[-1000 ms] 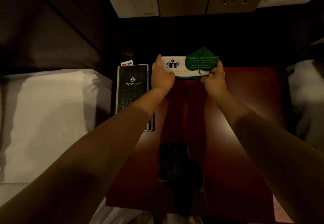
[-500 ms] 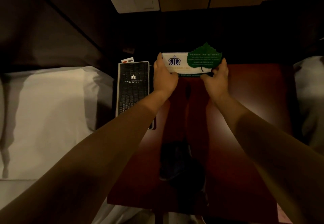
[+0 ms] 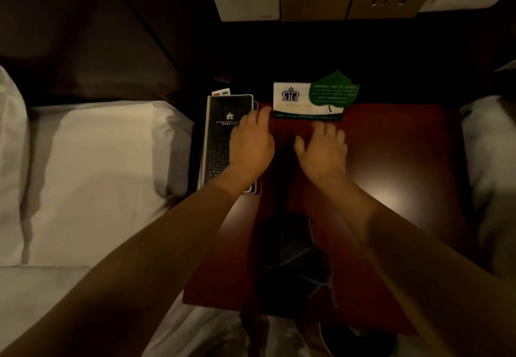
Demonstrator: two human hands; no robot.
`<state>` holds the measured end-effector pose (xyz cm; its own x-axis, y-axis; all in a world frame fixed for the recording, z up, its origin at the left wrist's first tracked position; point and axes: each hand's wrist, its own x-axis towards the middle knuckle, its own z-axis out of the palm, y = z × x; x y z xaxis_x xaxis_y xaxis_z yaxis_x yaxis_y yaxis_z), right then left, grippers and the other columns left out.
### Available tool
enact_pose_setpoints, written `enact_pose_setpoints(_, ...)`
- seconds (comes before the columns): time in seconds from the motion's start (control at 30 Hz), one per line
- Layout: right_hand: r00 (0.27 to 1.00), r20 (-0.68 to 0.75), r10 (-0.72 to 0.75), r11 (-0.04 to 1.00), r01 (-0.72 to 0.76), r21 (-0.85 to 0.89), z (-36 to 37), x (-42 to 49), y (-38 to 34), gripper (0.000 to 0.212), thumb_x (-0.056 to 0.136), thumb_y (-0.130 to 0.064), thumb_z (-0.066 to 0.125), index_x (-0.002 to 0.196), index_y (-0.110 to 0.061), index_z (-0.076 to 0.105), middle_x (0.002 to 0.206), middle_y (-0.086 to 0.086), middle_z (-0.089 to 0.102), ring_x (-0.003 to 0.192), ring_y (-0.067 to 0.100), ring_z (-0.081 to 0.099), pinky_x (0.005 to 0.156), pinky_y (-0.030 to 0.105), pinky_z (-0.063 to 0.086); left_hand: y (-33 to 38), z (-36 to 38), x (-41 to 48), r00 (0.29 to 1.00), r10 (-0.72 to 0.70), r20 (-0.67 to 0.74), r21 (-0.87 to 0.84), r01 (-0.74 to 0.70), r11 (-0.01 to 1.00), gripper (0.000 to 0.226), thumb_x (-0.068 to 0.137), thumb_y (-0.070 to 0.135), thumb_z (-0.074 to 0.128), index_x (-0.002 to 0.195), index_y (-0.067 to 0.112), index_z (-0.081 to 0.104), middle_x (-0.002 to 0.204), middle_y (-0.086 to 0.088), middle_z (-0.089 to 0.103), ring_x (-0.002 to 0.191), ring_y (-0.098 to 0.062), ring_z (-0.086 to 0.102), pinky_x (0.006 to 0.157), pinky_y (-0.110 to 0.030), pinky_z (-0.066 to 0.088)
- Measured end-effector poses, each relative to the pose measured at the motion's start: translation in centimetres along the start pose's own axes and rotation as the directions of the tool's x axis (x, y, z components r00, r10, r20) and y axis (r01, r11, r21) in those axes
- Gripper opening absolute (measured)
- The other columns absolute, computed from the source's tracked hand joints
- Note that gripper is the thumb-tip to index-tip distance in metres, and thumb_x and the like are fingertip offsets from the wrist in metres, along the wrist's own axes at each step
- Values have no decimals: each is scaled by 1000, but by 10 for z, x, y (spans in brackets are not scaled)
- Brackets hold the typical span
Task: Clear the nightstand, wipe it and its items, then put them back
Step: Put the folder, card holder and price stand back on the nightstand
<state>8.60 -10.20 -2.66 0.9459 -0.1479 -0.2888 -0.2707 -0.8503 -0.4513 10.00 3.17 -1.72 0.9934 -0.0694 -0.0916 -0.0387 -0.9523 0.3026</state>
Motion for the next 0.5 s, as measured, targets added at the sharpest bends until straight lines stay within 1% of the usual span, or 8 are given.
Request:
enact_pose_setpoints(0.07, 995, 85, -59, 991, 69, -115, 6, -12, -13, 54, 93, -39, 43, 137, -9, 36, 141, 16, 39, 128, 36, 33, 106, 48, 30, -13, -5, -13, 998, -45, 49, 66, 41, 997, 46, 92, 16, 44, 137, 11, 42, 135, -11, 50, 125, -26, 44, 103, -38, 38)
enact_pose_setpoints(0.1, 989, 126, -83, 981, 103, -164, 10, -18, -20, 55, 93, -40, 43, 139, -10, 34, 143, 15, 37, 130, 37, 31, 108, 50, 27, -21, -9, -20, 993, -74, 90, 87, 66, 994, 44, 92, 18, 45, 135, 11, 45, 135, -11, 50, 127, -27, 43, 104, -38, 35)
enact_pose_setpoints(0.17, 973, 200, -117, 957, 164, -238, 19, -33, -35, 56, 93, -39, 43, 140, -12, 32, 145, 15, 34, 131, 37, 30, 109, 50, 25, -38, -17, -36, 974, -114, 194, 124, 91, 988, 42, 92, 20, 46, 133, 11, 48, 135, -12, 50, 126, -28, 43, 102, -39, 37)
enact_pose_setpoints(0.2, 965, 227, -130, 948, 188, -256, 24, -41, -44, 54, 93, -38, 44, 139, -12, 32, 144, 15, 35, 130, 37, 31, 107, 50, 27, -48, -22, -45, 963, -132, 234, 132, 103, 986, 42, 92, 21, 47, 132, 12, 49, 135, -12, 50, 126, -29, 44, 101, -40, 38)
enact_pose_setpoints(0.33, 945, 262, -195, 931, 262, -255, 45, -77, -90, 47, 95, -28, 42, 137, -10, 36, 137, 16, 41, 123, 34, 38, 96, 44, 37, -98, -46, -85, 926, -195, 322, 103, 171, 980, 39, 92, 22, 46, 129, 9, 51, 131, -15, 51, 122, -33, 48, 95, -42, 43)
enact_pose_setpoints(0.43, 926, 277, -255, 913, 325, -247, 60, -104, -130, 44, 96, -26, 40, 137, -9, 37, 135, 16, 43, 122, 33, 40, 92, 44, 40, -145, -66, -120, 913, -236, 333, 66, 227, 972, 37, 93, 24, 44, 125, 8, 53, 128, -15, 54, 116, -33, 53, 89, -39, 46)
enact_pose_setpoints(0.5, 898, 327, -293, 885, 384, -263, 73, -123, -157, 45, 96, -28, 39, 137, -9, 37, 136, 16, 44, 123, 34, 40, 93, 45, 41, -178, -78, -144, 898, -276, 341, 61, 272, 960, 38, 93, 25, 43, 127, 10, 53, 128, -14, 56, 113, -32, 55, 87, -37, 46)
